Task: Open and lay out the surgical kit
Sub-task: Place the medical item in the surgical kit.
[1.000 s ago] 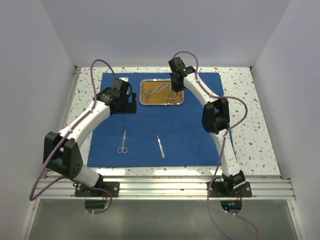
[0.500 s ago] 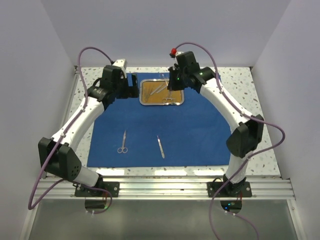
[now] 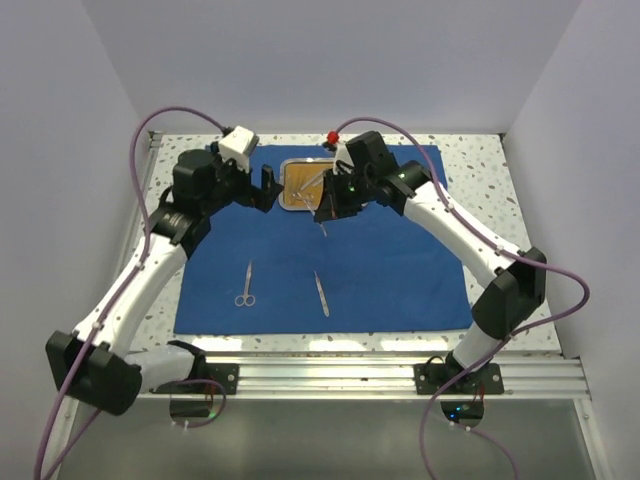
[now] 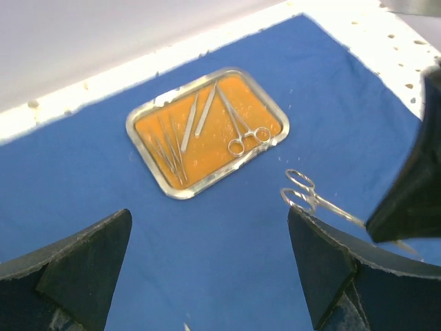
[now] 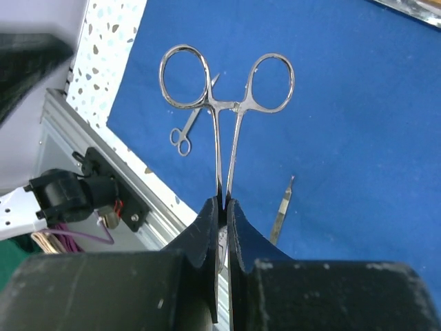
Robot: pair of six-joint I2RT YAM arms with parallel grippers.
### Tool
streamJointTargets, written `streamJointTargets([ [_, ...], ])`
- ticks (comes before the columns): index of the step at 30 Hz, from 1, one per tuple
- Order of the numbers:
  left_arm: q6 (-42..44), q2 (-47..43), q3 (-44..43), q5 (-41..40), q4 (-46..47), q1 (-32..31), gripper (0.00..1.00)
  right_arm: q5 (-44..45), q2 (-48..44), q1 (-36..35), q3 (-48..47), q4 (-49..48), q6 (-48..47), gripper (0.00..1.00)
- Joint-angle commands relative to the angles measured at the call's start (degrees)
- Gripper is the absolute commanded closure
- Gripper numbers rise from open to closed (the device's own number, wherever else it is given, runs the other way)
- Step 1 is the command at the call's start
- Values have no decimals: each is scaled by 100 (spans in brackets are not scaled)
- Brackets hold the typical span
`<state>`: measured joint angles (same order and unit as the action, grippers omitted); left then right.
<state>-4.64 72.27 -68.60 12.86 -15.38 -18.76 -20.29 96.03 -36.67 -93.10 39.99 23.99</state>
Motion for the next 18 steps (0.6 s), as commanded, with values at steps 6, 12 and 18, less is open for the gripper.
streamJointTargets([
  [6,2282,-2073,2014,1464,1441,4,0,-281,609,19,-1684,2239,-614,100],
  [12,3152,-2552,2220,1868,1662,-48,0,-967,1075,19,-1878,2478,-395,100],
  [18,3830,-2262,1711,1807,853,-461,1,-1275,1278,28,-1896,2725,-272,100],
])
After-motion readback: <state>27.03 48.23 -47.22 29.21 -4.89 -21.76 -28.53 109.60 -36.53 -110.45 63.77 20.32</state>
